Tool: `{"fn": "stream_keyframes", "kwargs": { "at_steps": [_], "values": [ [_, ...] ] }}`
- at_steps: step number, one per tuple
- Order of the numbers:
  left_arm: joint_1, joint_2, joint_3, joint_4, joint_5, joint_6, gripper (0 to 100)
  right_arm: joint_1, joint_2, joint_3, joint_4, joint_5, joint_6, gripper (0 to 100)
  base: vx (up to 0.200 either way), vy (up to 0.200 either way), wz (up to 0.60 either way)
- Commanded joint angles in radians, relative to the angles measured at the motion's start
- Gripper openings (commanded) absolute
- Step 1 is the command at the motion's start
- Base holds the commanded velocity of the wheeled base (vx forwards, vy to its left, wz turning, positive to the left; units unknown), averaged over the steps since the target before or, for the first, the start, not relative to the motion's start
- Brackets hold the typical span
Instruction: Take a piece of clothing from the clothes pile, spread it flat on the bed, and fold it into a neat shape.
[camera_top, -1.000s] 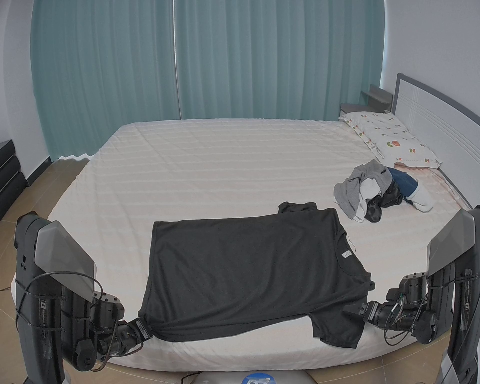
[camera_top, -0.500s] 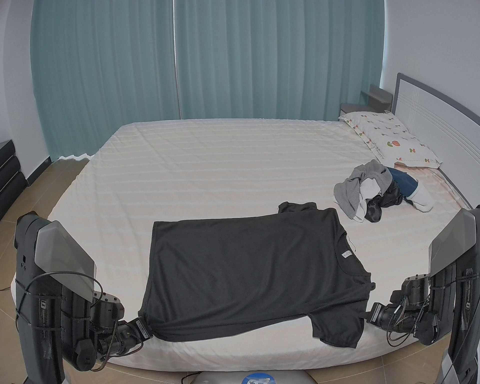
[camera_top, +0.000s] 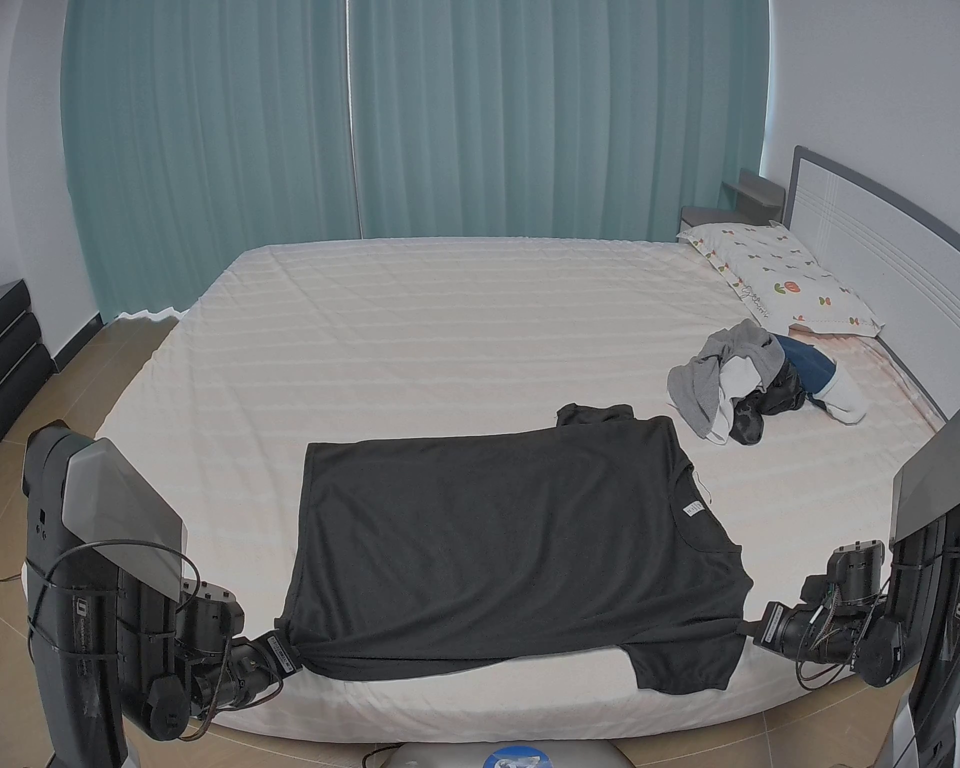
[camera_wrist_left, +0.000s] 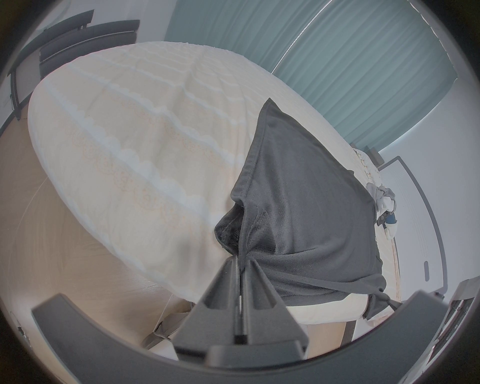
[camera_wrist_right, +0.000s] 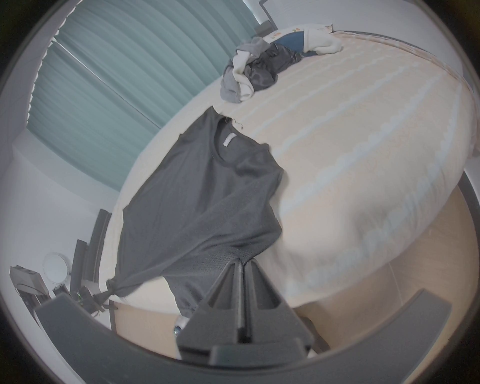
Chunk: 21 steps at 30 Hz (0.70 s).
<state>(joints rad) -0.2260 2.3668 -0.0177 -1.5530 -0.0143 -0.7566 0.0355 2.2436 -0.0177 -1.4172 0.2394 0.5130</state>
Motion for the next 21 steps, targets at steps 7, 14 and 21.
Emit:
{"fn": "stream_keyframes", "kwargs": {
  "at_steps": [7, 14, 21],
  "values": [
    [0.028, -0.029, 0.016, -0.015, 0.036, 0.028, 0, -0.009, -0.162, 0.018, 0.161, 0.006, -0.082, 0, 0.000, 0.000, 0.00],
    [0.039, 0.003, 0.016, -0.012, 0.073, 0.089, 0, -0.014, -0.231, 0.018, 0.322, 0.006, -0.192, 0, 0.000, 0.000, 0.00],
    [0.023, 0.029, 0.018, -0.010, 0.076, 0.114, 0, -0.051, -0.242, 0.018, 0.411, 0.008, -0.294, 0, 0.000, 0.000, 0.00]
  ]
}}
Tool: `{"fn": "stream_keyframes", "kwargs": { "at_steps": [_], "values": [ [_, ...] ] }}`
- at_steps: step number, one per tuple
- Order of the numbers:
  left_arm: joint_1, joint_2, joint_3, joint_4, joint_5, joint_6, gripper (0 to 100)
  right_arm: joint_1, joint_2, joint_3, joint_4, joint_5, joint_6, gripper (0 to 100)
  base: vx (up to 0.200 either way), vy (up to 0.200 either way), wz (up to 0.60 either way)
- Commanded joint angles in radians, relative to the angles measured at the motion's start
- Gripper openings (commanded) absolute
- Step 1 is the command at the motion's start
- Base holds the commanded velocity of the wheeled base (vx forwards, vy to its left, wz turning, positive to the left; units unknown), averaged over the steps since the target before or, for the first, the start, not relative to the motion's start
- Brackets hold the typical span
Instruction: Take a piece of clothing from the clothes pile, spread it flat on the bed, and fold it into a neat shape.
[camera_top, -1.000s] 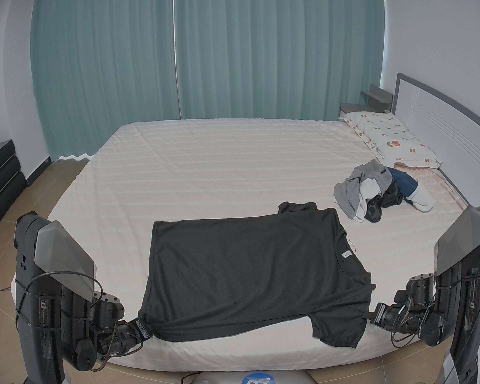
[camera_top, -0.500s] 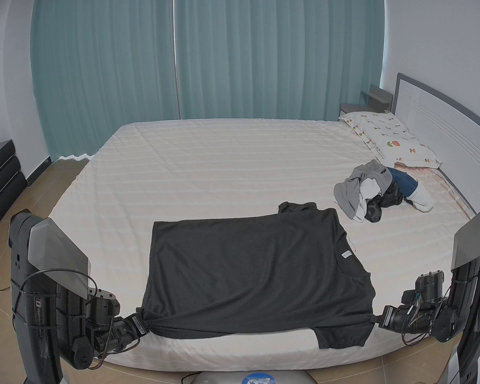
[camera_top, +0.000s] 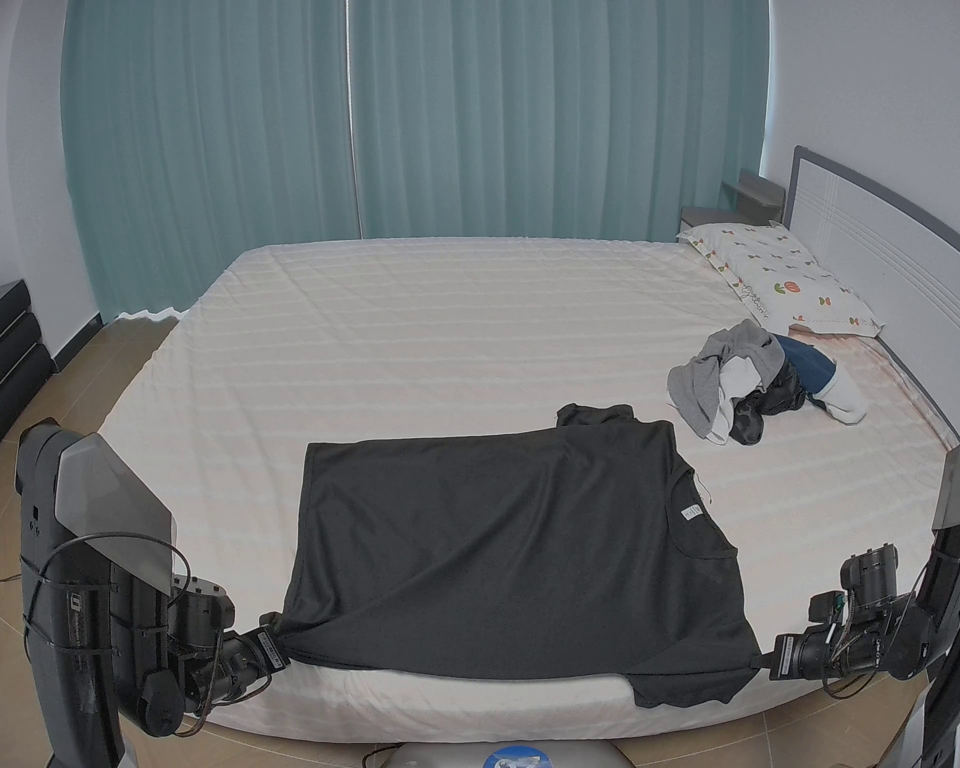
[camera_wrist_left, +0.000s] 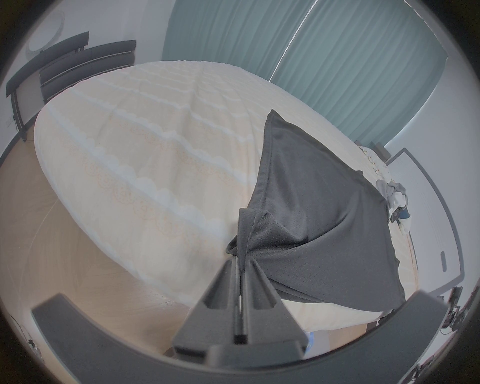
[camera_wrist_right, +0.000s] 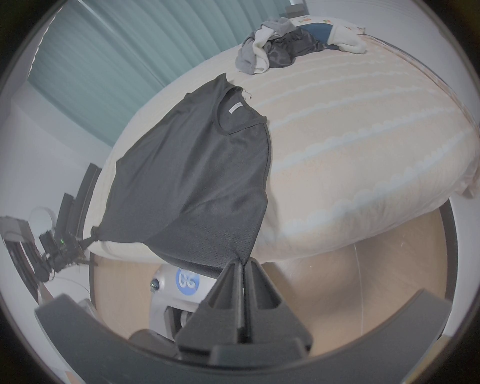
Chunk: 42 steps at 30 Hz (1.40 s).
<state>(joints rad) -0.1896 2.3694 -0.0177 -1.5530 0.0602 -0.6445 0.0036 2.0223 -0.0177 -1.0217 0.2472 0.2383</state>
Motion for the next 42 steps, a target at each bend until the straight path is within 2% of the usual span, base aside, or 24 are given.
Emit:
{"fn": "stream_keyframes", "kwargs": {
  "at_steps": [1, 12, 13, 22, 25, 26, 27, 29, 42],
  "values": [
    [-0.024, 0.034, 0.016, -0.012, 0.001, 0.003, 0, -0.025, -0.019, 0.018, 0.015, 0.000, -0.025, 0, 0.000, 0.000, 0.00],
    [-0.065, 0.054, 0.018, -0.012, 0.004, 0.003, 0, -0.044, -0.014, 0.016, 0.000, 0.001, -0.027, 0, 0.000, 0.000, 0.00],
    [-0.068, 0.056, 0.016, -0.013, 0.006, 0.003, 100, -0.044, -0.010, 0.015, -0.001, 0.001, -0.025, 0, 0.000, 0.000, 0.00],
    [-0.054, 0.039, 0.016, -0.015, -0.019, -0.007, 100, -0.068, -0.017, 0.001, -0.001, 0.014, -0.017, 0, 0.000, 0.000, 0.00],
    [-0.034, 0.018, 0.016, -0.016, -0.120, -0.007, 100, -0.090, -0.024, -0.007, -0.003, 0.046, -0.016, 0, 0.000, 0.000, 0.00],
    [-0.034, 0.018, 0.016, -0.016, -0.120, -0.007, 100, -0.090, -0.024, -0.007, -0.003, 0.046, -0.016, 0, 0.000, 0.000, 0.00],
    [-0.024, -0.009, 0.015, -0.016, -0.175, -0.007, 100, -0.091, -0.030, -0.008, -0.014, 0.047, -0.016, 0, 0.000, 0.000, 0.00],
    [-0.021, -0.015, 0.013, -0.016, -0.189, -0.004, 100, -0.091, -0.030, -0.005, -0.015, 0.047, -0.016, 0, 0.000, 0.000, 0.00],
    [-0.036, 0.021, 0.005, -0.016, -0.186, 0.000, 100, -0.088, -0.024, -0.008, -0.015, 0.047, -0.016, 0, 0.000, 0.000, 0.00]
  ]
}}
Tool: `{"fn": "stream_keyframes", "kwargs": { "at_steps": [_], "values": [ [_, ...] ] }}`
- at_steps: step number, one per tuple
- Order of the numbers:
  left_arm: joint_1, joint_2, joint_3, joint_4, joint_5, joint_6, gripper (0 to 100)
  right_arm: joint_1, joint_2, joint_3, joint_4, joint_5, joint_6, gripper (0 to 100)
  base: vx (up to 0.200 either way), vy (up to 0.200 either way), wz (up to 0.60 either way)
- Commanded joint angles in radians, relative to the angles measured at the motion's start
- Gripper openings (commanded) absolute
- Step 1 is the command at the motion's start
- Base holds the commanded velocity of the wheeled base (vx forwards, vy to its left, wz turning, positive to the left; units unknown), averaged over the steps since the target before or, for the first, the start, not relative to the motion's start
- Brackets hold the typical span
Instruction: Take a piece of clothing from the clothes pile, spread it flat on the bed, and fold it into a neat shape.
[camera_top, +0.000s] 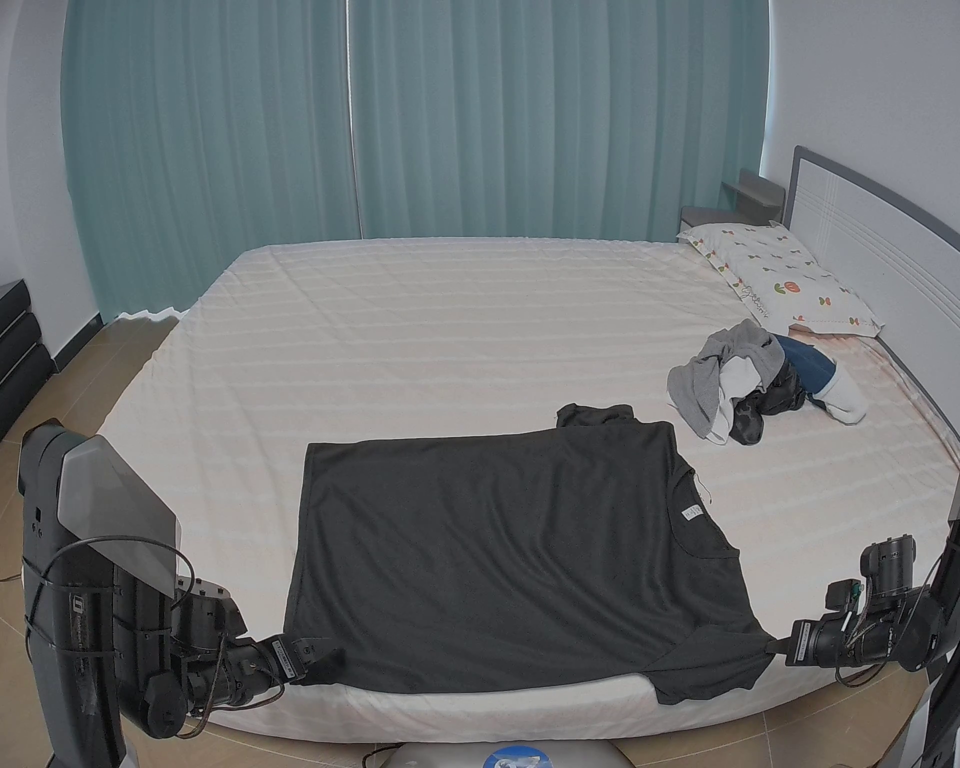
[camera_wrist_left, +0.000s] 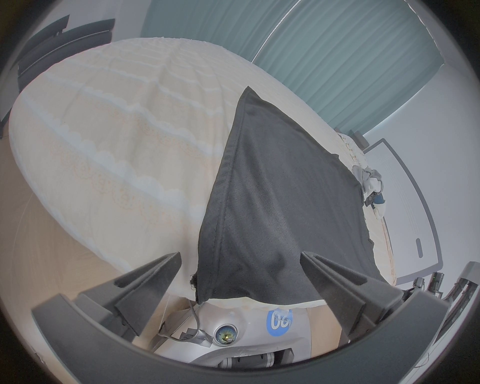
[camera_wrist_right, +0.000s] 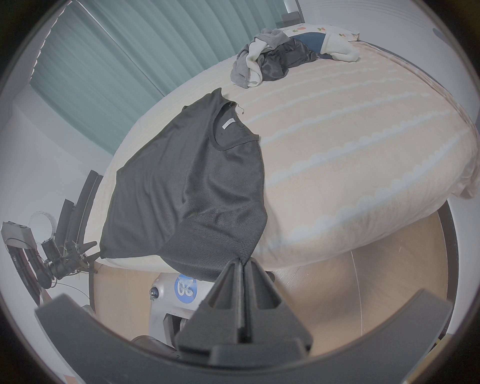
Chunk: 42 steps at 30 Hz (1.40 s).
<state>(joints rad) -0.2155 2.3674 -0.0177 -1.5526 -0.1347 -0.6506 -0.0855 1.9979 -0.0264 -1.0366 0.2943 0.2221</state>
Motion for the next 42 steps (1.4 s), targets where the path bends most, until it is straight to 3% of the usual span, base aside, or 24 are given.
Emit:
{"fn": "stream_keyframes", "kwargs": {
  "at_steps": [1, 9, 15, 22, 23, 42],
  "values": [
    [-0.015, 0.024, 0.005, -0.017, 0.012, 0.009, 100, 0.001, 0.001, 0.000, 0.000, 0.000, 0.000, 0, 0.000, 0.000, 0.00],
    [-0.062, 0.036, -0.036, -0.017, 0.043, 0.020, 100, 0.007, 0.002, 0.002, 0.000, 0.002, -0.001, 0, 0.000, 0.000, 0.00],
    [-0.087, 0.076, -0.073, -0.017, 0.118, 0.020, 100, 0.007, 0.001, 0.002, 0.000, 0.002, -0.001, 0, 0.000, 0.000, 0.00],
    [-0.081, 0.070, -0.048, -0.017, 0.110, 0.017, 100, 0.007, 0.001, 0.003, 0.000, 0.002, -0.001, 0, 0.000, 0.000, 0.00],
    [-0.081, 0.070, -0.048, -0.017, 0.112, 0.017, 0, 0.007, -0.001, 0.003, 0.000, 0.002, -0.001, 0, 0.000, 0.000, 0.00],
    [-0.027, 0.019, 0.016, -0.017, 0.116, 0.008, 0, 0.007, -0.005, 0.020, 0.003, 0.011, -0.010, 0, 0.000, 0.000, 0.00]
  ]
}}
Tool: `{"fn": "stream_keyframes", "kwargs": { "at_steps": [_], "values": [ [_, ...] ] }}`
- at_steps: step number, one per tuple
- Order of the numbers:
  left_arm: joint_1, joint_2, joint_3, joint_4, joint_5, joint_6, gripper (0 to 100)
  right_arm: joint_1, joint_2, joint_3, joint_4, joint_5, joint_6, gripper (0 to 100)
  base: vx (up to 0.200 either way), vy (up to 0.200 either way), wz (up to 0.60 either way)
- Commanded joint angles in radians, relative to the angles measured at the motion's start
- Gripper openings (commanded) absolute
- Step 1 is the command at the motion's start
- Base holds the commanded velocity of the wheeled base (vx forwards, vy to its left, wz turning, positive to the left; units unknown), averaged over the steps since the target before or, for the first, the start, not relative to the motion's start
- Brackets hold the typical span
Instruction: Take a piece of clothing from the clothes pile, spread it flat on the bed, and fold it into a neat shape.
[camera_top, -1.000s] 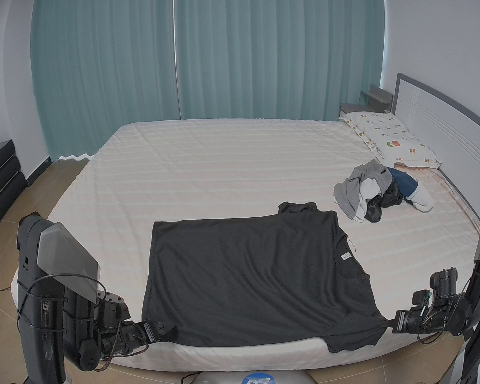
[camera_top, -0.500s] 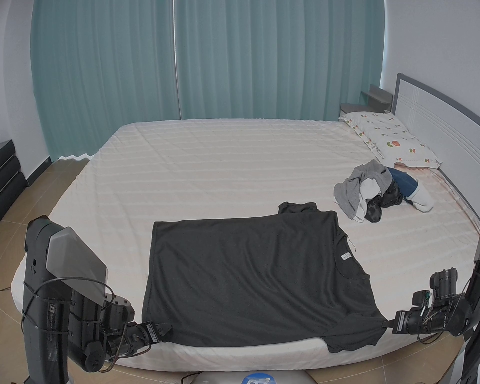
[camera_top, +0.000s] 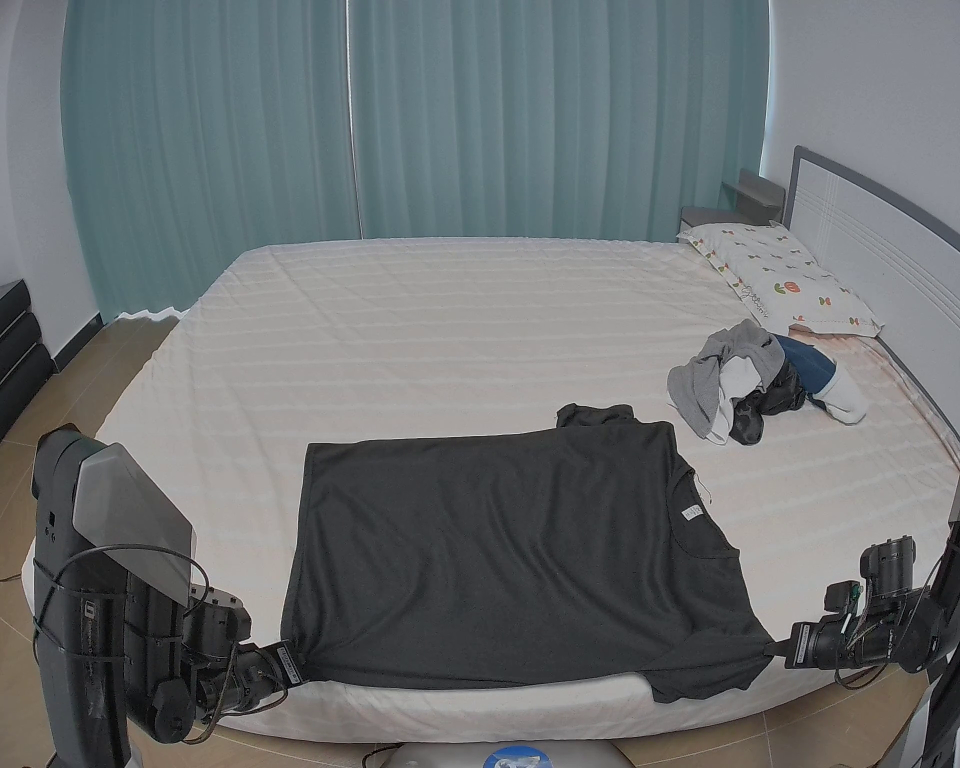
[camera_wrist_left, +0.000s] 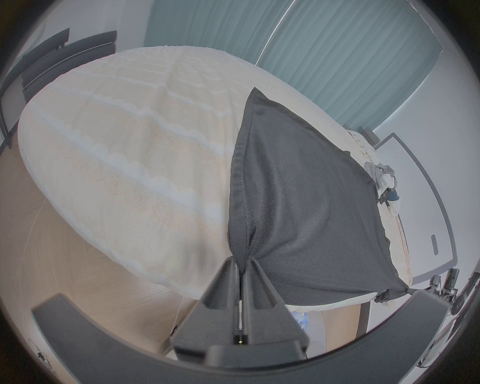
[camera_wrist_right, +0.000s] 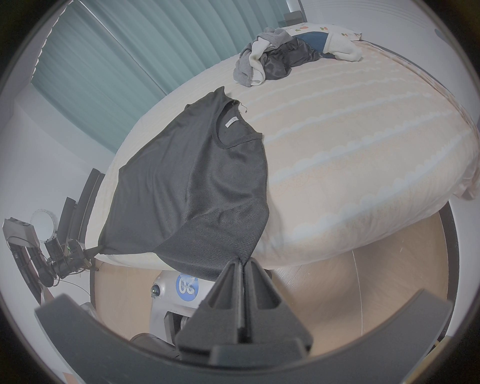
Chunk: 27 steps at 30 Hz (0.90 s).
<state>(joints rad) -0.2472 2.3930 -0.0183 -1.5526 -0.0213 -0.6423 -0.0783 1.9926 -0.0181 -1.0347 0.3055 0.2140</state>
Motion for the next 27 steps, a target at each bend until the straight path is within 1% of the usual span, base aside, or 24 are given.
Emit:
{"fn": "stream_keyframes", "kwargs": {
  "at_steps": [1, 4, 7, 10, 14, 17, 18, 21, 25, 27],
  "values": [
    [0.008, -0.006, 0.017, -0.017, 0.007, 0.000, 0, 0.000, 0.000, 0.015, 0.001, 0.000, -0.002, 0, 0.000, 0.000, 0.00],
    [0.048, -0.018, 0.018, -0.015, -0.002, 0.012, 0, 0.003, -0.009, 0.018, 0.018, 0.000, -0.013, 0, 0.000, 0.000, 0.00],
    [0.055, -0.020, 0.018, -0.014, -0.003, 0.018, 0, 0.003, -0.026, 0.018, 0.042, 0.000, -0.025, 0, 0.000, 0.000, 0.00],
    [0.060, -0.026, 0.018, -0.003, 0.003, 0.058, 0, 0.011, -0.069, 0.018, 0.110, 0.000, -0.058, 0, 0.000, 0.000, 0.00],
    [0.059, -0.041, 0.018, 0.019, 0.006, 0.066, 0, 0.009, -0.089, 0.018, 0.156, -0.002, -0.093, 0, 0.000, 0.000, 0.00],
    [0.059, -0.087, 0.018, 0.097, 0.007, 0.087, 0, 0.009, -0.086, 0.018, 0.173, -0.002, -0.107, 0, 0.000, 0.000, 0.00],
    [0.060, -0.115, 0.018, 0.131, 0.009, 0.115, 0, 0.012, -0.089, 0.018, 0.186, -0.002, -0.110, 0, 0.000, 0.000, 0.00],
    [0.066, -0.153, 0.018, 0.172, 0.009, 0.135, 0, 0.031, -0.104, 0.018, 0.202, -0.008, -0.125, 0, 0.000, 0.000, 0.00],
    [0.063, -0.158, 0.018, 0.227, 0.018, 0.144, 0, 0.041, -0.135, 0.018, 0.268, -0.009, -0.143, 0, 0.000, 0.000, 0.00],
    [0.065, -0.164, 0.018, 0.252, 0.023, 0.167, 0, 0.051, -0.158, 0.018, 0.295, -0.011, -0.160, 0, 0.000, 0.000, 0.00]
  ]
}}
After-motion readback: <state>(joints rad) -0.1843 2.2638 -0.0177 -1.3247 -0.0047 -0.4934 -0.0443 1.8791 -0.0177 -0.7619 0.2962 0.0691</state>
